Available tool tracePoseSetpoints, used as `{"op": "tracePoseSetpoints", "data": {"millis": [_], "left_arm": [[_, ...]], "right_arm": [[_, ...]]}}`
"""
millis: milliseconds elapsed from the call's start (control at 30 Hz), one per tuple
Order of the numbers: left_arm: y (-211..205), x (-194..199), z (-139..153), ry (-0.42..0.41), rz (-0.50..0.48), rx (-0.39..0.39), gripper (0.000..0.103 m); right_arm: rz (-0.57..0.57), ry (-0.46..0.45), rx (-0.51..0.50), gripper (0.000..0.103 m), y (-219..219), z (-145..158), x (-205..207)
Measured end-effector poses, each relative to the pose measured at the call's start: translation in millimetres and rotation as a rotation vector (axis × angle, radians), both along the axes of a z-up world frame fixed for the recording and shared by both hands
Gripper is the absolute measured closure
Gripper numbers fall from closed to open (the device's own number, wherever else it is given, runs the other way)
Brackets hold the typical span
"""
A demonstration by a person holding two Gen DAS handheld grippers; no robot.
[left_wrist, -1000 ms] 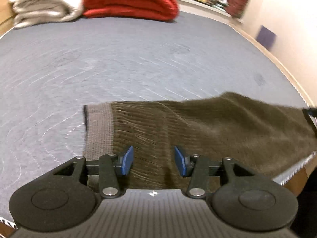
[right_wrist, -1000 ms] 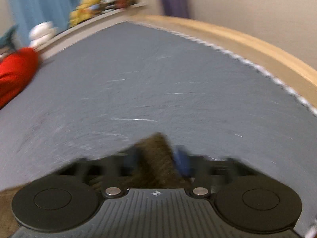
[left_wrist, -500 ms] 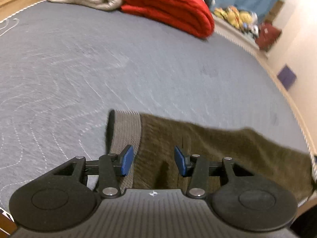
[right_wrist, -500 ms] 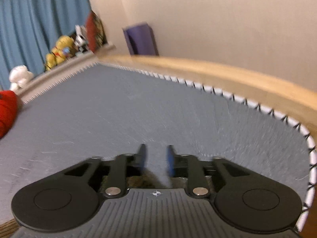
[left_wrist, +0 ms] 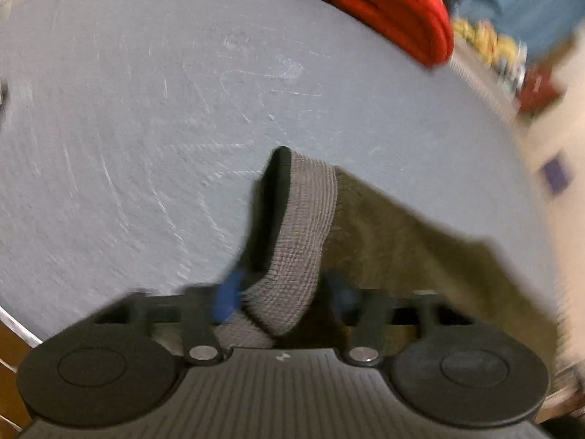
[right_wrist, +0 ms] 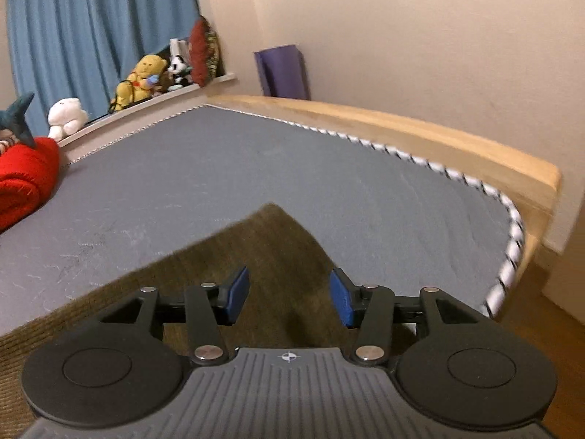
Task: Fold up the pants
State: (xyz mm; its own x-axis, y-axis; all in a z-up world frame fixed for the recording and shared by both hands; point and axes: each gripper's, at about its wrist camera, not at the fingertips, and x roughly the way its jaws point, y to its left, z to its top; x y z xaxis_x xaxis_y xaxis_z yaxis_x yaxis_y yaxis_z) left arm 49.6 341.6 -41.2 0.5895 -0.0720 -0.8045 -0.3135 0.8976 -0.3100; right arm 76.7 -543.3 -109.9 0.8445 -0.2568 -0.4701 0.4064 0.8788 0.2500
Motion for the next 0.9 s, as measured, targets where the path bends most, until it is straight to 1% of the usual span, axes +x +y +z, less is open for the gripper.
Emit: {"op": "tracePoseSetpoints", "data": {"millis": [33, 67, 100, 133, 167, 233, 267, 300, 333, 367, 433, 467, 500, 533, 567, 600, 633, 667, 700, 733, 800, 833, 900], "left_arm": [[-3, -4, 7, -0.041, -0.019, 0.014, 0.075], [-6, -14, 19, -0.100, -0.022, 0.034, 0.078], [-11, -24, 29, -0.143, -0.024, 0.072, 0.078], [-14, -32, 35, -0.156, -0.014, 0.098, 0.078], [-13, -38, 34, -0.138, 0.009, 0.079, 0.078], [-7, -37, 16, -0.027, 0.018, 0.041, 0.077], [-2, -34, 6, 0.035, 0.025, 0.012, 0.070], [-1, -33, 1, 0.062, 0.028, 0.012, 0.066], [-4, -35, 5, 0.058, 0.027, 0.052, 0.057], [-10, -38, 12, 0.034, 0.026, 0.103, 0.055], [-33, -50, 33, -0.063, 0.014, 0.268, 0.056], [-47, -56, 42, -0.124, -0.025, 0.349, 0.056], [-60, -58, 49, -0.171, -0.076, 0.396, 0.056], [-70, -60, 52, -0.202, -0.131, 0.412, 0.057], [-78, -61, 52, -0.211, -0.177, 0.397, 0.064], [-83, -60, 49, -0.191, -0.214, 0.368, 0.067], [-84, -57, 40, -0.133, -0.242, 0.348, 0.069], [-84, -51, 22, -0.005, -0.269, 0.336, 0.074], [-83, -47, 5, 0.099, -0.284, 0.321, 0.074], [-86, -47, 2, 0.104, -0.299, 0.325, 0.074], [-95, -52, 3, 0.100, -0.320, 0.386, 0.074], [-101, -54, 5, 0.093, -0.325, 0.424, 0.074], [-121, -56, 16, 0.033, -0.343, 0.512, 0.070]], "right_arm": [[0.001, 0.003, 0.011, 0.052, 2, -3, -4], [-0.001, 0.009, 0.013, 0.052, 5, -4, -7], [-0.004, 0.018, 0.010, 0.052, 9, -5, -9], [-0.003, 0.026, 0.007, 0.052, 11, -5, -11], [0.002, 0.038, 0.001, 0.052, 13, -6, -11], [0.012, 0.107, -0.037, 0.051, 19, -8, -10], [0.008, 0.161, -0.064, 0.051, 21, -12, -6], [-0.002, 0.207, -0.079, 0.051, 21, -16, -3], [-0.011, 0.241, -0.079, 0.052, 20, -20, 0], [-0.010, 0.246, -0.067, 0.052, 18, -21, 0], [-0.028, 0.236, -0.053, 0.052, 18, -16, -2], [-0.042, 0.220, -0.041, 0.052, 18, -13, -4], [-0.050, 0.190, -0.028, 0.052, 18, -9, -8], [-0.048, 0.162, -0.023, 0.052, 19, -6, -11], [-0.040, 0.144, -0.027, 0.052, 20, -5, -14], [-0.033, 0.137, -0.041, 0.052, 22, -5, -16], [-0.029, 0.146, -0.058, 0.052, 23, -7, -16], [-0.032, 0.167, -0.065, 0.052, 23, -11, -15], [-0.046, 0.197, -0.053, 0.052, 20, -16, -15], [-0.052, 0.207, -0.032, 0.052, 16, -20, -16], [-0.051, 0.178, -0.003, 0.052, 12, -21, -21], [-0.056, 0.154, 0.013, 0.052, 9, -19, -25], [-0.081, 0.069, 0.065, 0.051, 1, -15, -38]]}}
